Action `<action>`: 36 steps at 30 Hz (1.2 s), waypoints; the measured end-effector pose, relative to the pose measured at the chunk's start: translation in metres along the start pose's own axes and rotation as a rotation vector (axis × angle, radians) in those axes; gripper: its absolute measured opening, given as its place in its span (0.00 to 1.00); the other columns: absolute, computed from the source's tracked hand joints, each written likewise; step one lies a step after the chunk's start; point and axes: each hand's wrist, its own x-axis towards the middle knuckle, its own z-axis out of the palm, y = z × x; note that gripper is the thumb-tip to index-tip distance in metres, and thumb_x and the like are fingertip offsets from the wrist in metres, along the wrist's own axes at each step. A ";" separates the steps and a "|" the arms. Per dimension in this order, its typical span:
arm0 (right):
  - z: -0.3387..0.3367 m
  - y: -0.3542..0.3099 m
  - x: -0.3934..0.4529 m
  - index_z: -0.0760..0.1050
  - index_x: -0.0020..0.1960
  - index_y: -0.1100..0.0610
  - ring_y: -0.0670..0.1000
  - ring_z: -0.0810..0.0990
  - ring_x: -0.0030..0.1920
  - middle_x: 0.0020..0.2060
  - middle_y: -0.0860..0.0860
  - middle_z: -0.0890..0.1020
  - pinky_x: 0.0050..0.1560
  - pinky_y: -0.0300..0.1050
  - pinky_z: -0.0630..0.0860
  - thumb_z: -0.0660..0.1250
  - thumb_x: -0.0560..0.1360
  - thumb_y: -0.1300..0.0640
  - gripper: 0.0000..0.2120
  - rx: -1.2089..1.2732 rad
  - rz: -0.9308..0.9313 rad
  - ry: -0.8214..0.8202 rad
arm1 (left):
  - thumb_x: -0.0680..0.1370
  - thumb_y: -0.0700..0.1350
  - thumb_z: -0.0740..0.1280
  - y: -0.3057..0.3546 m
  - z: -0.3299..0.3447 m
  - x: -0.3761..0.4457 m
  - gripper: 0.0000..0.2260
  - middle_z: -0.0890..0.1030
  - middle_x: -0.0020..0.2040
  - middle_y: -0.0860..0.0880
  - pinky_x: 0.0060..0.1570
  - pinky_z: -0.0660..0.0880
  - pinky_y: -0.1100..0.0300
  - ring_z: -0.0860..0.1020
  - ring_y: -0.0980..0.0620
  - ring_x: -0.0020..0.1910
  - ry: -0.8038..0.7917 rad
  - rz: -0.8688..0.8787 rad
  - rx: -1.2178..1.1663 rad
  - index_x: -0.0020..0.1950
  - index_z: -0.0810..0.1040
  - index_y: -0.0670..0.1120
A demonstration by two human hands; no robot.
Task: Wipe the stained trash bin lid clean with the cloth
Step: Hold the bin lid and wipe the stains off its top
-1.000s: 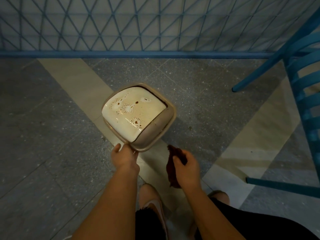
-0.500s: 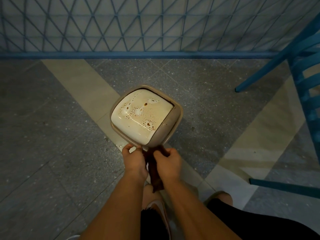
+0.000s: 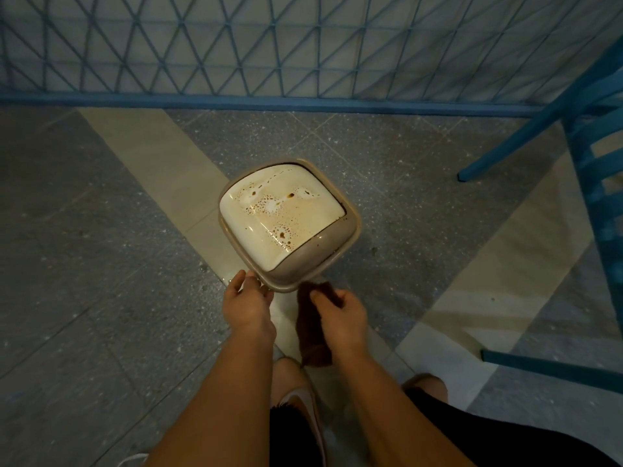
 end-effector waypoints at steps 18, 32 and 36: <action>-0.003 -0.051 0.045 0.73 0.51 0.54 0.53 0.81 0.46 0.47 0.53 0.80 0.50 0.52 0.80 0.72 0.68 0.56 0.14 0.289 -0.058 0.276 | 0.80 0.37 0.62 -0.007 0.008 -0.017 0.14 0.80 0.48 0.42 0.47 0.79 0.58 0.79 0.49 0.45 -0.134 -0.029 0.039 0.62 0.69 0.51; -0.006 -0.050 0.040 0.73 0.45 0.51 0.54 0.80 0.45 0.46 0.54 0.80 0.48 0.52 0.80 0.73 0.68 0.56 0.10 0.291 -0.021 0.290 | 0.80 0.40 0.64 0.000 0.011 -0.008 0.10 0.80 0.54 0.41 0.44 0.78 0.60 0.79 0.48 0.50 -0.131 0.005 0.083 0.59 0.72 0.52; -0.005 -0.052 0.042 0.71 0.48 0.52 0.53 0.80 0.45 0.47 0.53 0.79 0.47 0.51 0.79 0.72 0.69 0.57 0.12 0.366 -0.035 0.332 | 0.80 0.39 0.63 0.000 0.012 -0.011 0.12 0.81 0.53 0.41 0.44 0.79 0.59 0.80 0.50 0.46 -0.145 -0.024 0.040 0.61 0.72 0.50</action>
